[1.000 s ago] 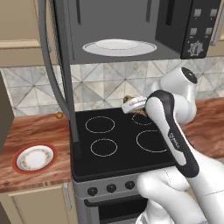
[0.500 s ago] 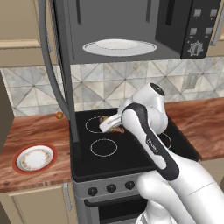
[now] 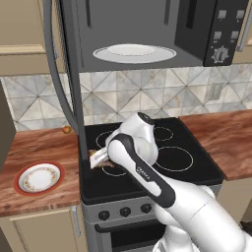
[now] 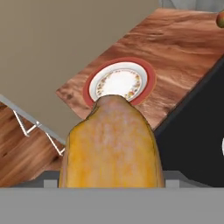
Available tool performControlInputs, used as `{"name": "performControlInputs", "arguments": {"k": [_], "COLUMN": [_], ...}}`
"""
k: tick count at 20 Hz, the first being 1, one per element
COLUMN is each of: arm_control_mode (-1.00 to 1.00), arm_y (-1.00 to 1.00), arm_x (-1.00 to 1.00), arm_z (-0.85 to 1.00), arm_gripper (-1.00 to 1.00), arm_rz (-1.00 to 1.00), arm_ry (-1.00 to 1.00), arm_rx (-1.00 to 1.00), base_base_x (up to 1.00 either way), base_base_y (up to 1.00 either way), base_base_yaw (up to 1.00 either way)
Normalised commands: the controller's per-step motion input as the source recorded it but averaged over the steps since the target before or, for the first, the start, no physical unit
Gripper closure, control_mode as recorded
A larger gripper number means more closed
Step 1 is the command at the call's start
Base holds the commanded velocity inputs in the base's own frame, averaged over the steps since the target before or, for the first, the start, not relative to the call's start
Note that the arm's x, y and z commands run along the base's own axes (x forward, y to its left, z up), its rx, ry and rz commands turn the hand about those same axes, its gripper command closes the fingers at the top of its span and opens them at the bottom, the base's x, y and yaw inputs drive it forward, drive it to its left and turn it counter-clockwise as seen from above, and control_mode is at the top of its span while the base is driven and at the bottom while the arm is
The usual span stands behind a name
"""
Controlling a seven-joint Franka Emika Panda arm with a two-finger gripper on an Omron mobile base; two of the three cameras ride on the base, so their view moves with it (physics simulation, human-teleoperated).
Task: Pick the chicken drumstick from the microwave and place it on plate located on the counter.
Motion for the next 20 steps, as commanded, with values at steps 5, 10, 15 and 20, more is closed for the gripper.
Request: {"name": "performControlInputs", "arguments": {"k": [5,10,15,20], "arm_control_mode": [-1.00,-1.00,-1.00,-1.00], "arm_y": [0.68,0.75,0.36,0.30], "arm_x": [0.11,0.05,0.22,0.17], "arm_z": [-0.11,0.00,-0.09,-0.37], "arm_gripper": [1.00,1.00,1.00,1.00], "arm_rz": [0.07,0.03,0.00,0.00], "arm_ry": [0.05,0.07,0.00,0.00], "arm_rx": [0.00,-0.01,0.00,-0.01], "base_base_x": [0.00,0.00,0.00,0.00], "base_base_y": [0.00,0.00,0.00,0.00], "base_base_yaw": [0.00,0.00,0.00,0.00]}}
